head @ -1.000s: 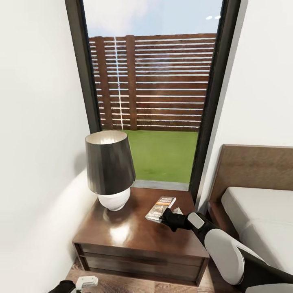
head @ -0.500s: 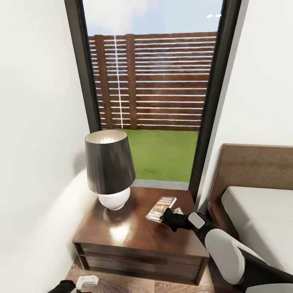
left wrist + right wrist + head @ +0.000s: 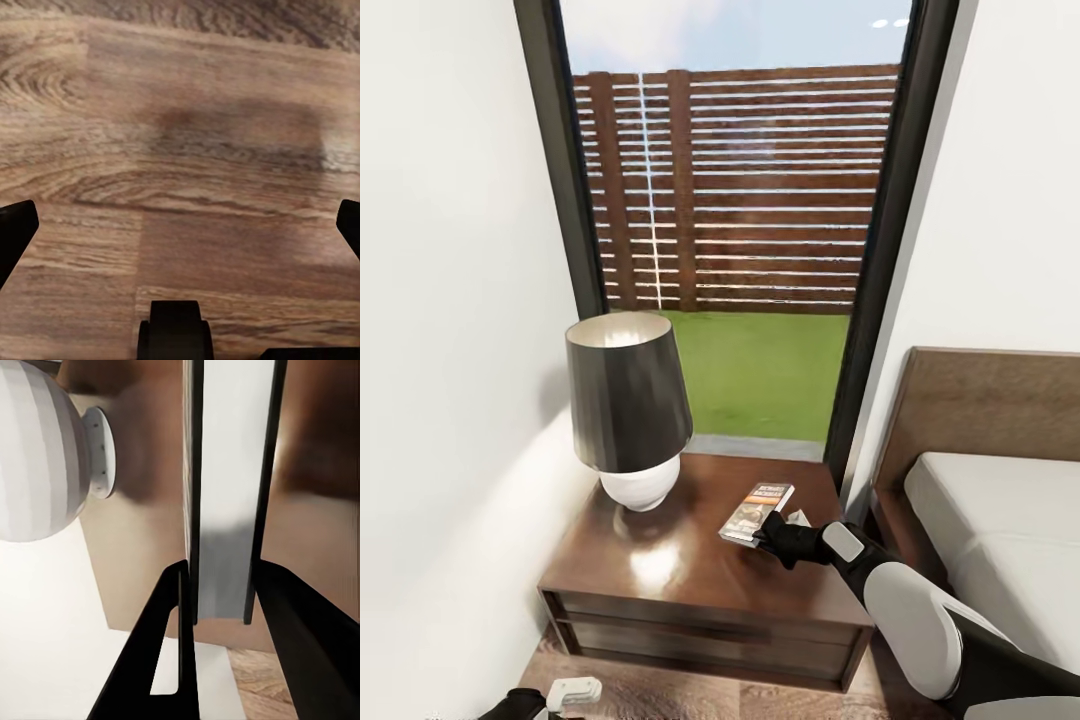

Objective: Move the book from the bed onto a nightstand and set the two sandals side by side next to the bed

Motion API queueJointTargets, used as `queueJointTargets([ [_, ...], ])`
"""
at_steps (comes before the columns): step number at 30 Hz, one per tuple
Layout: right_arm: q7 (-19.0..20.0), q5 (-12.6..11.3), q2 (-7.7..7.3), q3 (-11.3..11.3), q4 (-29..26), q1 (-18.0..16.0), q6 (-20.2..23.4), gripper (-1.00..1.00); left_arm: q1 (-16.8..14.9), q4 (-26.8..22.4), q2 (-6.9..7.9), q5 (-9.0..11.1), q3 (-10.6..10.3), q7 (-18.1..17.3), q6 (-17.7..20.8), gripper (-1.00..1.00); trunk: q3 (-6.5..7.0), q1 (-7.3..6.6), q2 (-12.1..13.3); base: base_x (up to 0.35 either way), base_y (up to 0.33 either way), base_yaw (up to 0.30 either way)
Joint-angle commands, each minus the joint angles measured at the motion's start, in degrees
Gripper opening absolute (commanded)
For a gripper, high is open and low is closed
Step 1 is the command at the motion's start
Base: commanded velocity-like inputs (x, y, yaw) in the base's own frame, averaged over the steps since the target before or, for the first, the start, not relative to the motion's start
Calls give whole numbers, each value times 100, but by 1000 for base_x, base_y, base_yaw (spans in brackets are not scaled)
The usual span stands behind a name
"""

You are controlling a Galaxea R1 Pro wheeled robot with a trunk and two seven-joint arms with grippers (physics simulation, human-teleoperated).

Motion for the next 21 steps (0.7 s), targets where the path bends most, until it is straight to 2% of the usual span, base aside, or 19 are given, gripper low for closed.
queueJointTargets([
  [1, 3, -2, 2, -23, -11, -1, 30, -100, -2, -11, 5, 16, -23, 1, 23, 100, -15, -1, -3, 0, 0, 0],
  [13, 3, -2, -17, -27, -11, -1, 30, -100, -2, -12, 5, 16, -23, 1, 23, 100, -125, -1, -3, 0, 0, 0],
  [21, 9, -5, -26, -38, -11, -1, 30, -100, -2, -12, 5, 16, -23, 1, 23, 100, -149, -1, -3, 0, 0, 0],
])
